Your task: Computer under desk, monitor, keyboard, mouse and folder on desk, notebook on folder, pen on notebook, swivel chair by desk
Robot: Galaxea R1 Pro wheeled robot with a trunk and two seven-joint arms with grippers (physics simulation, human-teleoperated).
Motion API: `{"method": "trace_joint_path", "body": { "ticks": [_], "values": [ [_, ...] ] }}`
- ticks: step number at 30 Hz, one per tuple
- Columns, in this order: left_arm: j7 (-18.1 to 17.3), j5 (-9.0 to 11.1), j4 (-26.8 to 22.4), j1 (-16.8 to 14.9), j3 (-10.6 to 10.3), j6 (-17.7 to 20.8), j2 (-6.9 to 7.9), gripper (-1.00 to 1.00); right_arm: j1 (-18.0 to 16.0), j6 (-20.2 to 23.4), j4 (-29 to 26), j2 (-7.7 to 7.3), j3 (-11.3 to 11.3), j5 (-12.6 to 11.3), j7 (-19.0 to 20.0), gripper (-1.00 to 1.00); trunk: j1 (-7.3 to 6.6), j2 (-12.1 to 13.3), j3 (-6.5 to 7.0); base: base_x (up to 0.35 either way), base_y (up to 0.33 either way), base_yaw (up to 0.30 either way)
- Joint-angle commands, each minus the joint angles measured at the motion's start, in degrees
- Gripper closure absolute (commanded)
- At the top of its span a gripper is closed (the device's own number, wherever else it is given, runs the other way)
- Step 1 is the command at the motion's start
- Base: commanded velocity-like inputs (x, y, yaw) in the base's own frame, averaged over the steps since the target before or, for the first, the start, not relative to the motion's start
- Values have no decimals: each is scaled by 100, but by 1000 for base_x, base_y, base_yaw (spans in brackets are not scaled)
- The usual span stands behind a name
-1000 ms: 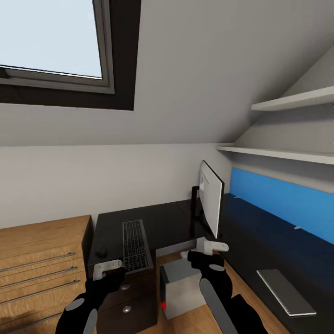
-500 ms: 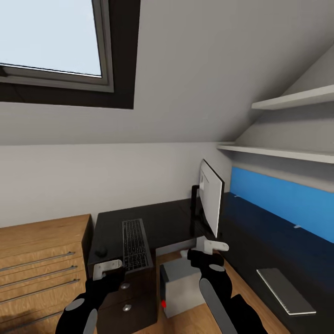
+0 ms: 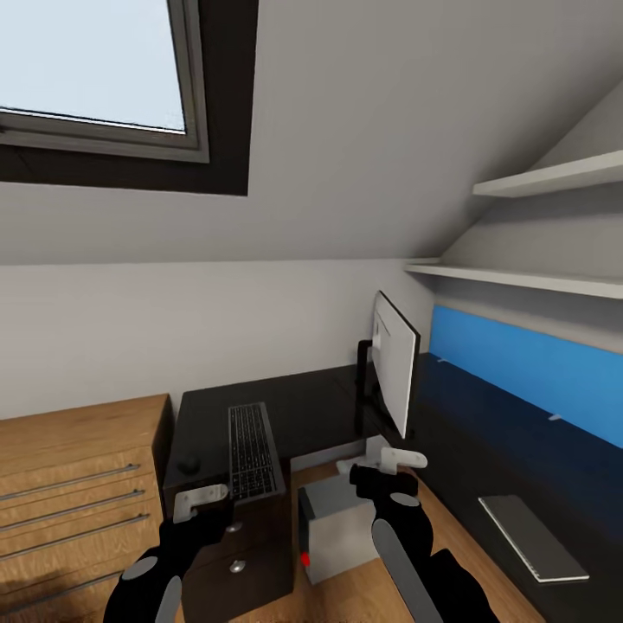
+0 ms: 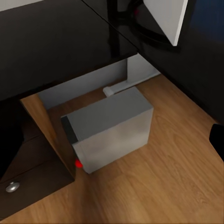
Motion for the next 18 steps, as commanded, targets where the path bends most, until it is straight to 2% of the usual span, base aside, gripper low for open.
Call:
{"method": "trace_joint_path", "body": {
  "ticks": [1, 18],
  "values": [
    [33, 44, -7, -4, 2, 28, -3, -100, -7, 15, -6, -1, 8, -45, -55, -100, 0, -6, -17, 0, 0, 0],
    [33, 44, -7, -4, 2, 28, -3, -100, -7, 11, -6, 8, 8, -65, -79, -100, 0, -6, -170, 0, 0, 0]
  ]
}}
